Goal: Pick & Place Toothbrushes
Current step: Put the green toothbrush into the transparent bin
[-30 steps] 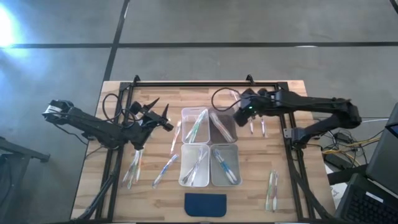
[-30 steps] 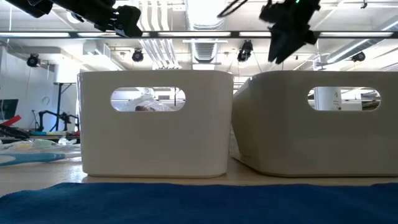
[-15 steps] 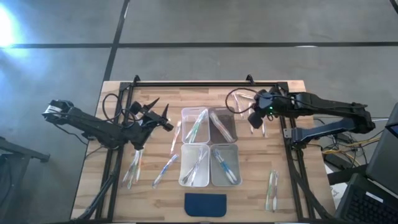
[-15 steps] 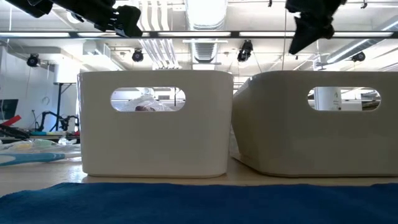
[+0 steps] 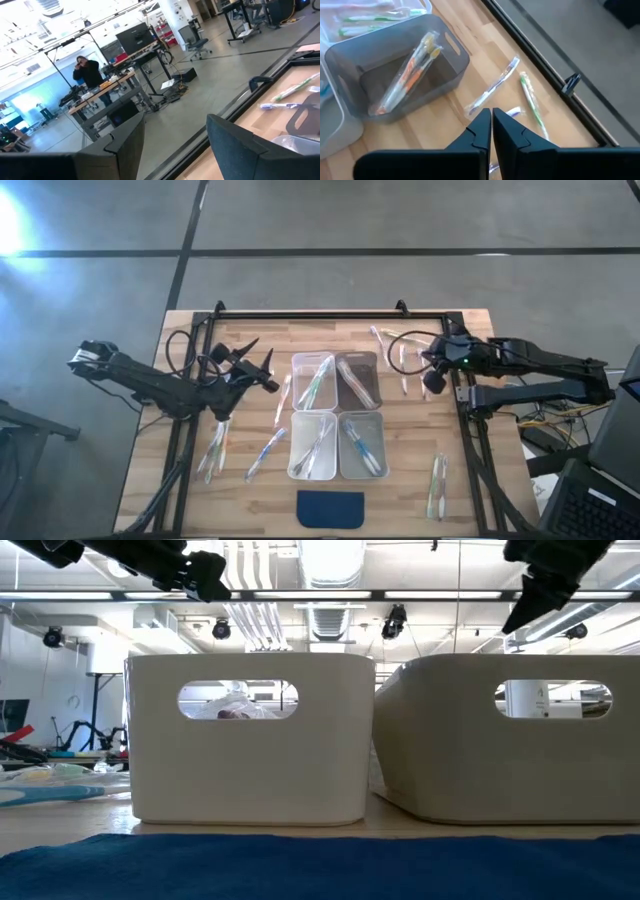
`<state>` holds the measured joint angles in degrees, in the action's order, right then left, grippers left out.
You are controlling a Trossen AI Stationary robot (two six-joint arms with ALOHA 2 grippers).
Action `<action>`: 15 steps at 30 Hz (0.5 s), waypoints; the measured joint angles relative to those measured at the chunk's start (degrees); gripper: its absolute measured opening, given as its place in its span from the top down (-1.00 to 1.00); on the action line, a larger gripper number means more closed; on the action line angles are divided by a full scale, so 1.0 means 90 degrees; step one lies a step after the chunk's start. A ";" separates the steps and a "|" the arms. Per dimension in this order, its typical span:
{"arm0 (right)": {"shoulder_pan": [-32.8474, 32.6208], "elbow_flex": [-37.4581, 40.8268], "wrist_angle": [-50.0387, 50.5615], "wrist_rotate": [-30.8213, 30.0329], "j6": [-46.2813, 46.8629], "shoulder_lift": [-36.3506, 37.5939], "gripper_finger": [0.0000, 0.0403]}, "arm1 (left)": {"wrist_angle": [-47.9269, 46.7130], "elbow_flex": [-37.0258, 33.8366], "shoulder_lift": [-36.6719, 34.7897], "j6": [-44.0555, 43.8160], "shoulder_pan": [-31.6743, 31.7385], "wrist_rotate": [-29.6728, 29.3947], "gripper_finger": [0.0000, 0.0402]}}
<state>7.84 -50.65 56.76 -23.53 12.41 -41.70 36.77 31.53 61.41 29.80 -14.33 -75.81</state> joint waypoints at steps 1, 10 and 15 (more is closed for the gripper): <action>0.0000 0.0056 -0.0013 0.0000 -0.0058 0.0118 0.95 | 0.0001 0.0000 0.0000 -0.0001 0.0000 -0.0001 -0.09; 0.0000 0.0424 -0.0007 -0.0002 -0.0071 0.0862 0.96 | 0.0005 -0.0005 0.0000 -0.0032 0.0000 0.0303 -0.09; 0.0000 0.0451 -0.0008 -0.0004 -0.0066 0.0930 0.96 | 0.0005 -0.0005 0.0000 -0.0399 0.0000 0.1268 -0.09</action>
<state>7.84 -46.59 56.69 -23.57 11.81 -33.33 36.82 31.48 61.41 26.21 -14.33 -64.40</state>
